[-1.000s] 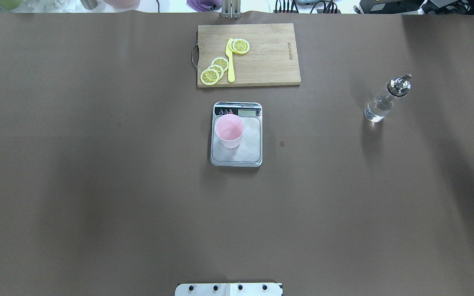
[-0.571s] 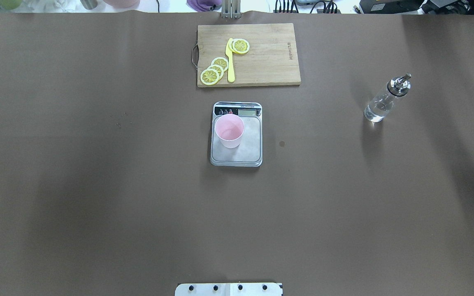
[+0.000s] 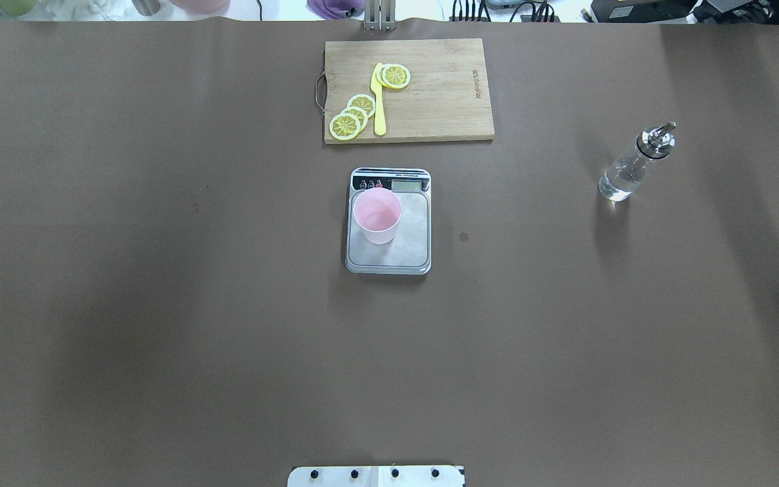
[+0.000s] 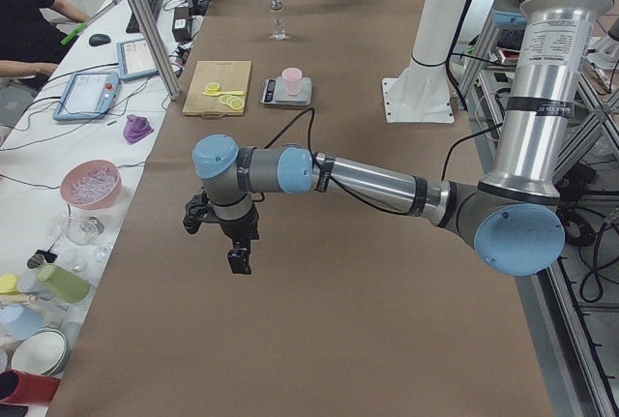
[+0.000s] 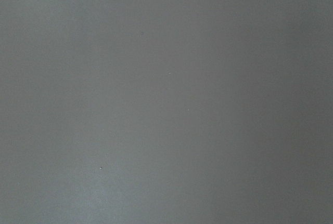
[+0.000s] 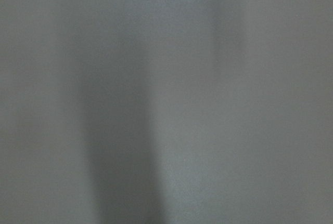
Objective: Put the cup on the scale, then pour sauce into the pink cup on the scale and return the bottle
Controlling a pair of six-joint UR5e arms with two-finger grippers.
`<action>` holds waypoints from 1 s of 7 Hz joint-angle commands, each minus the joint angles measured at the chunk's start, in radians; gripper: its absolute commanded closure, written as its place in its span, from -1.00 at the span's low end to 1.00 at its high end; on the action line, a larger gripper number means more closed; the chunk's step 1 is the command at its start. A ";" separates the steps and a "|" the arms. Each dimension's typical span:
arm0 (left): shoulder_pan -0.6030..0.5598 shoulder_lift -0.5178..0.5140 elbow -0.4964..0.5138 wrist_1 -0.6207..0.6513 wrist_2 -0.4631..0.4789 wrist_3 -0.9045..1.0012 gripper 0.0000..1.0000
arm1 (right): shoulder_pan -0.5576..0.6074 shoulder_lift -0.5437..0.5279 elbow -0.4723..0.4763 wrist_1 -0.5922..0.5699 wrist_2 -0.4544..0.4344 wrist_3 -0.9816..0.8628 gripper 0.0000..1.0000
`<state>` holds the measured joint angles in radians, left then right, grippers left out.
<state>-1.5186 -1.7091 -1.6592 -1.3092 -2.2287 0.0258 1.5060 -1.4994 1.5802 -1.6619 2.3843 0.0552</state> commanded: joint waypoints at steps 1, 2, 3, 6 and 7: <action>0.000 0.000 -0.001 0.004 -0.057 -0.001 -0.96 | 0.003 -0.004 -0.005 0.001 0.001 -0.009 -1.00; 0.000 -0.001 -0.001 0.004 -0.057 -0.001 -0.96 | 0.003 -0.001 -0.003 0.001 0.003 -0.009 -1.00; 0.000 0.002 -0.001 0.004 -0.057 -0.001 -0.96 | 0.003 0.002 0.003 0.001 0.006 -0.002 -1.00; -0.029 0.044 -0.008 0.004 -0.058 0.000 -0.96 | 0.003 0.013 0.001 -0.001 0.010 0.003 -1.00; -0.053 0.084 -0.020 -0.004 -0.058 0.012 -0.96 | 0.003 0.014 0.001 -0.002 0.010 0.005 -1.00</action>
<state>-1.5457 -1.6658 -1.6676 -1.3066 -2.2866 0.0287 1.5094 -1.4870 1.5817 -1.6631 2.3934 0.0581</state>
